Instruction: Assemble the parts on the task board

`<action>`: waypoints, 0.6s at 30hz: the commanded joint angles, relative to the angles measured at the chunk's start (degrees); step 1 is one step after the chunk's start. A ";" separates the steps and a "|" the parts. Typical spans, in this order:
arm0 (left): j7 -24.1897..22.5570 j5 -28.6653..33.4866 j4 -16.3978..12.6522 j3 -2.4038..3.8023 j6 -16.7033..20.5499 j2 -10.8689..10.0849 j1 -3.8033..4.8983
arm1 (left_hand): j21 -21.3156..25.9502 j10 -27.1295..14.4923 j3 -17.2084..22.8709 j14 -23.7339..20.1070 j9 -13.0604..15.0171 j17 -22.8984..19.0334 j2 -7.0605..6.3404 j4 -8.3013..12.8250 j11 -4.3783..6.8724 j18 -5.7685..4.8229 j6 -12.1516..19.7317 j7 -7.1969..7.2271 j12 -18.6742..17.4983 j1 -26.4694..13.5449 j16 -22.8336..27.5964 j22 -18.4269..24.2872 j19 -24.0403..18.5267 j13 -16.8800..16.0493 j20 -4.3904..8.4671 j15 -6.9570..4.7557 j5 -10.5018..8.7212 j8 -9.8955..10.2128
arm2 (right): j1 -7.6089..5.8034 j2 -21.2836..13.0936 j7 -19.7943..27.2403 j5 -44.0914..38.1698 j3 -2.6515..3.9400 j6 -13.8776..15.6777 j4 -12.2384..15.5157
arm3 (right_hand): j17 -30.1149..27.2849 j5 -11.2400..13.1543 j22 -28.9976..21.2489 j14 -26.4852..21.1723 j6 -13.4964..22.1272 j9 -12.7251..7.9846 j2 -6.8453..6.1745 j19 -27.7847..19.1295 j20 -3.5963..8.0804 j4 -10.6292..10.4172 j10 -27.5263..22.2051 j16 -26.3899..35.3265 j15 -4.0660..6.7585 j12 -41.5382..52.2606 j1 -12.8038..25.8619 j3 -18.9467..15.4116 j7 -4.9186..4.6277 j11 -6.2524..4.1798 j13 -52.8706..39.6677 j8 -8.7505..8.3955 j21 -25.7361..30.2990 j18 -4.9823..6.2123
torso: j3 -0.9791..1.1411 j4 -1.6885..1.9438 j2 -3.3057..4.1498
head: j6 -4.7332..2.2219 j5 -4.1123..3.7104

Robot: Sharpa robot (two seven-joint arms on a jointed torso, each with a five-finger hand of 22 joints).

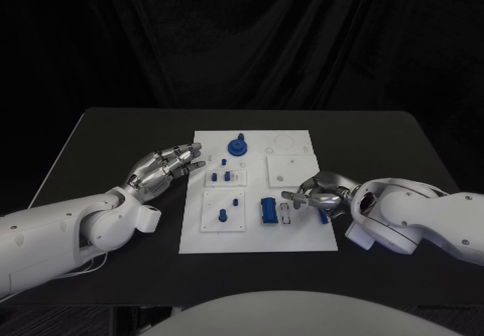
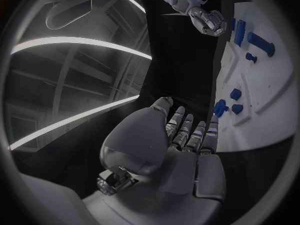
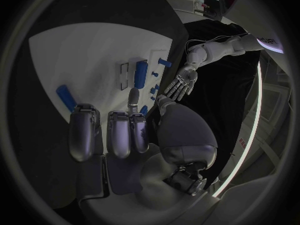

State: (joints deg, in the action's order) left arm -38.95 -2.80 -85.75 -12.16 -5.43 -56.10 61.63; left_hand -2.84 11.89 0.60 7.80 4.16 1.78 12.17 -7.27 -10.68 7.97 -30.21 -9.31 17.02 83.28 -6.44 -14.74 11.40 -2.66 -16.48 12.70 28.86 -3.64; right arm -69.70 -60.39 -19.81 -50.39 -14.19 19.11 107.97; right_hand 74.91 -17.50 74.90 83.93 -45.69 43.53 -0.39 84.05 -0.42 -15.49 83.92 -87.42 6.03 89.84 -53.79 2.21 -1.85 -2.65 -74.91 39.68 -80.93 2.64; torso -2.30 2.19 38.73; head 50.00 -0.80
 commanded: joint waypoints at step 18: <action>-3.72 0.23 -0.19 0.05 0.07 -0.17 -0.11 | -0.05 0.39 0.52 0.24 0.14 0.06 0.00 -0.05 -0.72 -0.26 -0.72 -0.77 0.70 -0.56 -0.43 0.03 0.15 -0.12 -0.14 0.12 0.12 -0.50 | 0.97 -5.99 -15.56 -34.32 -0.10 -3.24 2.11 | 9.15 -19.73 12.44 4.99 0.22 -3.88 -1.60 3.09 -0.56 4.11 6.08 -0.29 -0.74 0.16 -11.18 1.72 -0.59 0.92 -15.09 -4.00 -1.45 -0.63 | -0.04 0.01 0.01 | 0.00 -0.21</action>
State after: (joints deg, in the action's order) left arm -38.95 -2.79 -85.85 -12.16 -5.27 -56.26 61.61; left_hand -2.84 12.31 0.75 7.80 4.23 1.77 12.17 -7.43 -11.09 7.97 -30.62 -9.31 17.51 83.28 -6.64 -14.75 11.40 -2.73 -16.48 12.70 28.86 -3.87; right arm -68.93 -66.28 -31.00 -78.33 -14.32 17.32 109.95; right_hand 74.90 -37.03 74.94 83.93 -45.16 39.71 -2.03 83.85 -0.62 -11.68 84.02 -87.41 5.62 89.84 -64.63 3.97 -2.39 -2.14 -74.91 35.82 -82.14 2.66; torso -2.34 2.20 38.72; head 50.00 -0.97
